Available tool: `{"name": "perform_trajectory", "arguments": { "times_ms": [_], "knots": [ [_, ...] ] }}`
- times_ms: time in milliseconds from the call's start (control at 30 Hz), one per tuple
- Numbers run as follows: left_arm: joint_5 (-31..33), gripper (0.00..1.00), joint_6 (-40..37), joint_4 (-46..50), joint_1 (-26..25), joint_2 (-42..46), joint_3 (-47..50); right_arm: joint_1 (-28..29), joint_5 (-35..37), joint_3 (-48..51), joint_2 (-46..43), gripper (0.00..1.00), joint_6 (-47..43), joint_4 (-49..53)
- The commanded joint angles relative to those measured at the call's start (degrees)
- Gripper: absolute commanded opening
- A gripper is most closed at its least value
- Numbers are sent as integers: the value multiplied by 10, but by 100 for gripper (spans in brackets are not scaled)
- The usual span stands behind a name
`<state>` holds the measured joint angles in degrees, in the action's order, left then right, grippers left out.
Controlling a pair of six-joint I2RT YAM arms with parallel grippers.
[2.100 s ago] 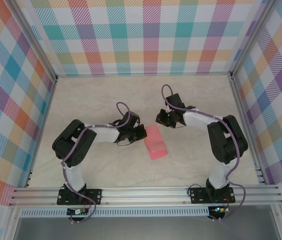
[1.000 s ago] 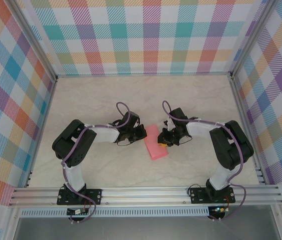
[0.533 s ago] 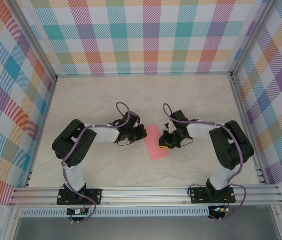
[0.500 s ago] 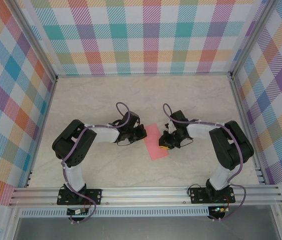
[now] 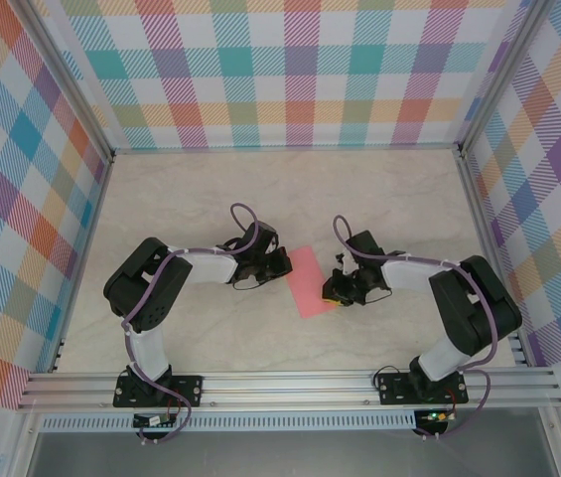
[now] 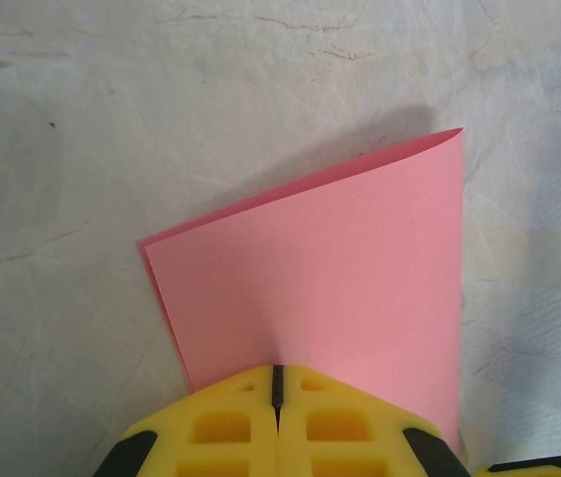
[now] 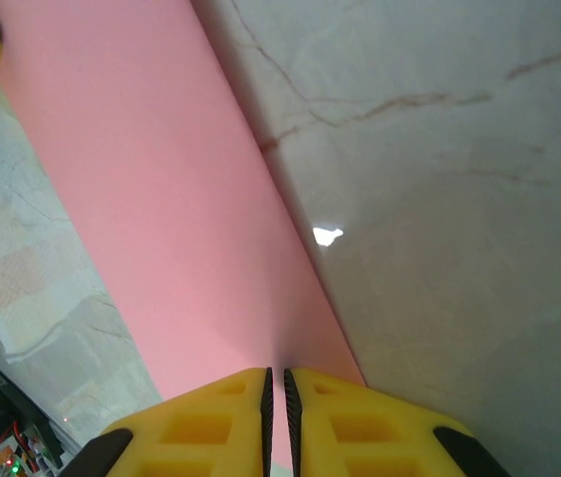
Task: Fold a paper plane with a square sheet of paper (pick it up from the middle)
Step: Fold the square sheet of paper in half at the center of the table.
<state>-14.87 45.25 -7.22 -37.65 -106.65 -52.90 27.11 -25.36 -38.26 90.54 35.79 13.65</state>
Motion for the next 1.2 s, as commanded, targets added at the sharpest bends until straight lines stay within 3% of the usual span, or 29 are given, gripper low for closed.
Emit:
{"name": "perform_trajectory", "arguments": {
  "times_ms": [0, 333, 600, 833, 1167],
  "knots": [
    [50, 3, -7, 111, -7, -48, 33, 3, 40, 40, -12, 15, 20, 61],
    [9, 5, -29, 100, -7, -37, -1, 11, 43, 48, -38, 16, 20, 42],
    [1, 14, -62, 114, -7, 23, -67, 51, 14, 34, -33, 16, 89, -24],
    [-38, 18, -48, 37, -7, 31, -47, 97, 23, 9, 7, 16, 144, -85],
    [-80, 18, -49, 6, -7, 9, -64, 84, 41, -33, -22, 16, 75, -62]
  ]
}}
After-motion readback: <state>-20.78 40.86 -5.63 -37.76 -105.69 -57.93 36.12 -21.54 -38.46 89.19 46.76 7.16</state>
